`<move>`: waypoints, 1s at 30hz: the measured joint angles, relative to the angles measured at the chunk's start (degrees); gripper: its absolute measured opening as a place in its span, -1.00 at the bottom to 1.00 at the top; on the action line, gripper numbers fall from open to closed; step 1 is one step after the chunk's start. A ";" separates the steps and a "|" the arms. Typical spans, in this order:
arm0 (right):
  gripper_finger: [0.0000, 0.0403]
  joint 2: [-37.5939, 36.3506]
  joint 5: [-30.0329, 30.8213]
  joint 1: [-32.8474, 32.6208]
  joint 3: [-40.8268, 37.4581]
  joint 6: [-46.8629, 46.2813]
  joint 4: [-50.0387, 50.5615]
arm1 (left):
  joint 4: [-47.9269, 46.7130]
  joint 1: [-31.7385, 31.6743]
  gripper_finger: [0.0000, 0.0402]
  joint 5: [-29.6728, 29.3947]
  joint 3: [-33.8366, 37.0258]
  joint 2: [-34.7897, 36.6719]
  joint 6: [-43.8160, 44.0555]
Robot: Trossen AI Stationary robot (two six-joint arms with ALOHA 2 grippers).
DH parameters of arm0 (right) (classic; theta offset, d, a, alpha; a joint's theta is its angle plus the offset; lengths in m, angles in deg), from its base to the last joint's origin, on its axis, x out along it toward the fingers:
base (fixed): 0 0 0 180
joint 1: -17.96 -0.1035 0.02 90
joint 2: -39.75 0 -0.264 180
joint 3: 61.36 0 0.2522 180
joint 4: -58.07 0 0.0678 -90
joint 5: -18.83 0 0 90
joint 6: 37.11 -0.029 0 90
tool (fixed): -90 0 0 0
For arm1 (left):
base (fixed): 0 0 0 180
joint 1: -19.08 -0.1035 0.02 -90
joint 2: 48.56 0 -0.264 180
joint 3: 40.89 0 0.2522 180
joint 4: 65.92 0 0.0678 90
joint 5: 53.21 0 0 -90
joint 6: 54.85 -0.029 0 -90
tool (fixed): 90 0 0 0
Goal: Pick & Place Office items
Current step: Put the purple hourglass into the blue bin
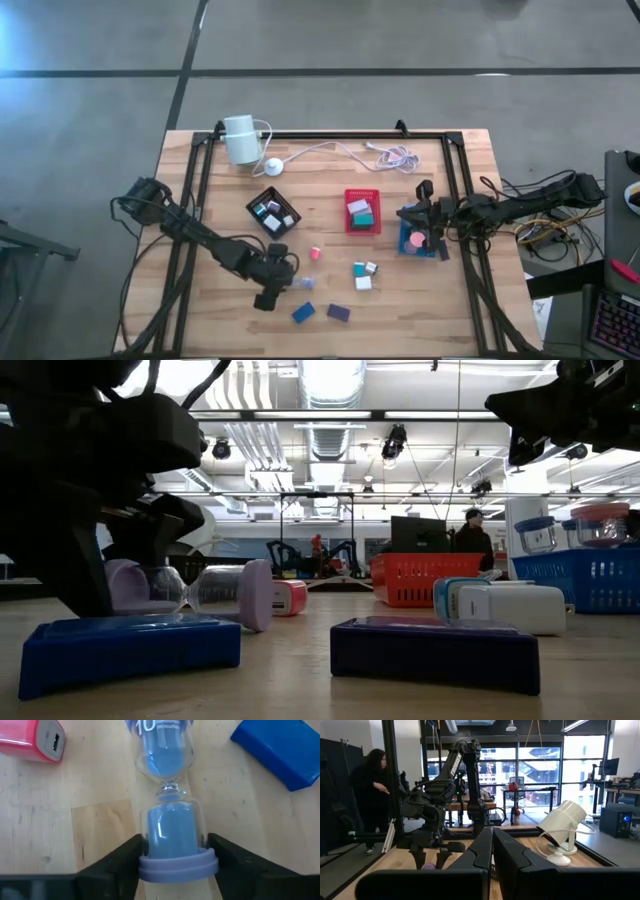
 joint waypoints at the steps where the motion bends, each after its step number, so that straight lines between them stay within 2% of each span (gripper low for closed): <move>1: -0.94 0.00 0.00 0.00 0.00 0.00 0.00 | 0.00 -0.01 -0.01 0.37 0.00 0.02 0.06; 9: -0.94 0.00 0.00 0.02 0.00 0.01 0.11 | 0.26 -0.11 -0.02 3.80 0.00 0.17 -1.73; 13: -0.94 0.00 0.00 0.02 0.00 0.25 0.12 | 0.05 -0.25 -0.02 3.84 0.02 2.70 -4.06; 17: -0.94 0.01 0.04 0.02 0.00 0.43 0.11 | -2.34 -0.83 -0.02 3.79 -0.44 8.37 -5.91; 23: -0.94 0.02 0.07 0.02 0.00 0.41 0.11 | -13.30 -2.15 -0.02 3.78 -2.94 19.77 -6.70; 30: -0.94 0.02 0.09 0.02 0.00 0.34 0.11 | -15.00 -3.10 -0.02 4.00 -2.86 35.86 -13.97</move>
